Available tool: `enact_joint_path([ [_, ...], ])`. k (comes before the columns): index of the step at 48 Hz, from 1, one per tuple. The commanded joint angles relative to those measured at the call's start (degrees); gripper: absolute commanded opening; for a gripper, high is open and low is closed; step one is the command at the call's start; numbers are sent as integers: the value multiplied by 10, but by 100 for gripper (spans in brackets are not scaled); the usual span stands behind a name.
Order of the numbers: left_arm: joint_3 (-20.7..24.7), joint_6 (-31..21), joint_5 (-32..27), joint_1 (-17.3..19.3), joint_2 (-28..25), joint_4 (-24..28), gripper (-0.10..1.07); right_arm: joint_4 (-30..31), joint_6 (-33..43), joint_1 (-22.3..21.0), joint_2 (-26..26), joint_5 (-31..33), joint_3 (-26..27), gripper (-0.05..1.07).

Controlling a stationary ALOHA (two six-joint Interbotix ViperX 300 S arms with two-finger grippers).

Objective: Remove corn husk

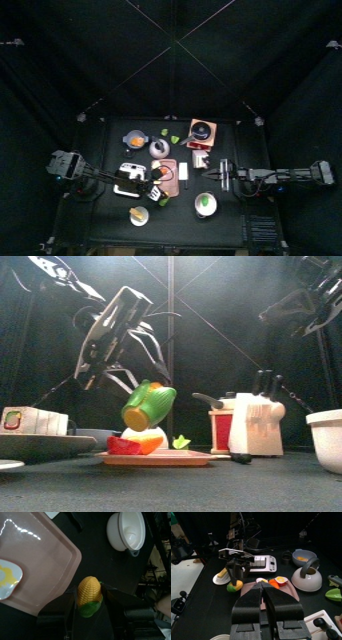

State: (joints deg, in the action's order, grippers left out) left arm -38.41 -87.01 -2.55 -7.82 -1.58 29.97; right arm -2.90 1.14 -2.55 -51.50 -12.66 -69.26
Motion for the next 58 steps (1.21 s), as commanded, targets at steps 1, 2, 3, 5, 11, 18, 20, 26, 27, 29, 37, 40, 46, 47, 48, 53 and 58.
enact_joint_path([
  [1,9,0,16,15,18,26,59,-18,2,3,10,-6,13,3],
  [2,8,0,18,18,18,34,59,-25,2,3,11,-6,14,3],
  [3,8,0,23,25,22,47,59,-30,2,4,11,-6,16,3],
  [5,8,0,26,33,26,67,59,-43,2,5,12,-5,19,3],
  [11,17,0,44,62,40,134,59,-91,2,9,21,-6,34,3],
  [18,33,2,85,100,61,241,59,-156,2,9,39,-7,63,3],
  [20,37,3,97,112,67,265,59,-173,2,10,47,-7,71,3],
  [26,45,4,127,141,83,324,59,-199,1,17,65,-7,80,3],
  [27,45,4,131,144,85,331,59,-201,2,17,68,-8,81,3],
  [29,45,4,139,152,89,345,59,-207,2,18,76,-10,84,3],
  [37,43,28,169,170,107,390,59,-258,6,40,113,-17,94,4],
  [40,41,54,177,172,118,397,59,-284,6,50,131,-23,99,4],
  [46,25,121,195,172,142,379,59,-310,6,65,149,-31,109,4],
  [47,20,131,199,172,146,369,59,-314,6,67,151,-33,111,4],
  [48,17,140,203,171,149,359,59,-315,6,68,152,-33,111,4],
  [53,-11,193,236,174,165,288,58,-320,6,72,156,-51,114,4],
  [58,-31,262,277,180,179,226,58,-317,6,81,165,-78,122,4],
])
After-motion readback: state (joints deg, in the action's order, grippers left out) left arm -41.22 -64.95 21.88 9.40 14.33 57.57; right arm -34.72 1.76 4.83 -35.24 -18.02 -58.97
